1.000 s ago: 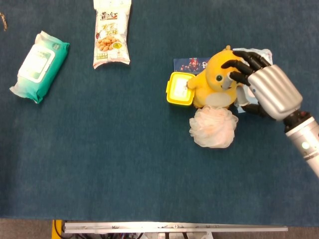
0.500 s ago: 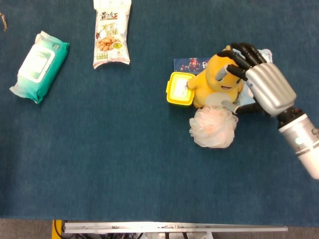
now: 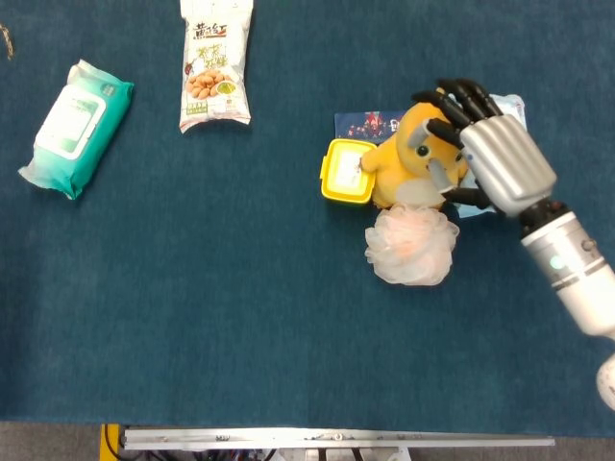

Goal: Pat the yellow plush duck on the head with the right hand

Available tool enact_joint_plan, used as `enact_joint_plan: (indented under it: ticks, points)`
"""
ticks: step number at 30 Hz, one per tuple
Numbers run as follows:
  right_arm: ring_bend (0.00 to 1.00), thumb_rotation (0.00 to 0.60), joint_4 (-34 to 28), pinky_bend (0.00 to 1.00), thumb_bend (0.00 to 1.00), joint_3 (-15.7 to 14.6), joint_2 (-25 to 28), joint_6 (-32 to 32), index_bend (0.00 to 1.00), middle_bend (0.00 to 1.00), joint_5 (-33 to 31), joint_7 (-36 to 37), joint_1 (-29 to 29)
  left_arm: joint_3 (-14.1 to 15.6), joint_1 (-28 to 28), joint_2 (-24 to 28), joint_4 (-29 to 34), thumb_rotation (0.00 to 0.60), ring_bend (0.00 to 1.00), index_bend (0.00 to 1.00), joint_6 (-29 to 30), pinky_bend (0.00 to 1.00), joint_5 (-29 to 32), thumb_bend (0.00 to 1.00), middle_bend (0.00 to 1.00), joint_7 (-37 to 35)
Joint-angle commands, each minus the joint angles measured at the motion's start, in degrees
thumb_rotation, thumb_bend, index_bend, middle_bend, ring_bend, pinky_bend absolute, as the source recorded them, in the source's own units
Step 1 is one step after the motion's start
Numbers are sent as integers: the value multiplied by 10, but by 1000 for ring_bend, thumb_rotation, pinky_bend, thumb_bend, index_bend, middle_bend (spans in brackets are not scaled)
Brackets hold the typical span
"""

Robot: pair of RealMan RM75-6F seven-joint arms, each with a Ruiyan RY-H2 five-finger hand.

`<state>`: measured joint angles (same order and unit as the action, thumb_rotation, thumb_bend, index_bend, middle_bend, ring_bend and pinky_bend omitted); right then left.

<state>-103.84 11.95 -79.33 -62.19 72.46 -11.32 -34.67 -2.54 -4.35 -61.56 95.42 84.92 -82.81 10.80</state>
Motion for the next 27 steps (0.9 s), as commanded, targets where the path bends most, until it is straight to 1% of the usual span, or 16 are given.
enact_joint_plan:
  ticks: [1,5,10,13,17,27]
  points:
    - [42,600,19,0,544,1,-20,3,406,160,7,-12,-14,0,0,0,0,600,141,344,0,274,0,80,256,-1]
    - [42,600,37,0,555,5,-40,13,406,160,-4,-34,-29,0,0,2,2,600,141,344,1,276,-2,79,256,-4]
    - [42,600,48,0,555,6,-63,14,406,160,-35,-85,-43,1,2,6,5,600,142,345,5,280,-6,79,257,-7]
    - [41,600,55,0,555,4,-75,8,406,160,-44,-113,-48,1,3,8,7,600,142,345,8,281,-8,79,257,-9]
    - [41,600,61,0,555,4,-82,8,406,160,-56,-118,-51,1,4,10,9,600,142,345,10,282,-10,79,258,-10]
    - [41,600,68,0,555,4,-83,-3,406,160,-60,-106,-45,2,4,10,11,600,142,346,9,286,-11,79,258,-8]
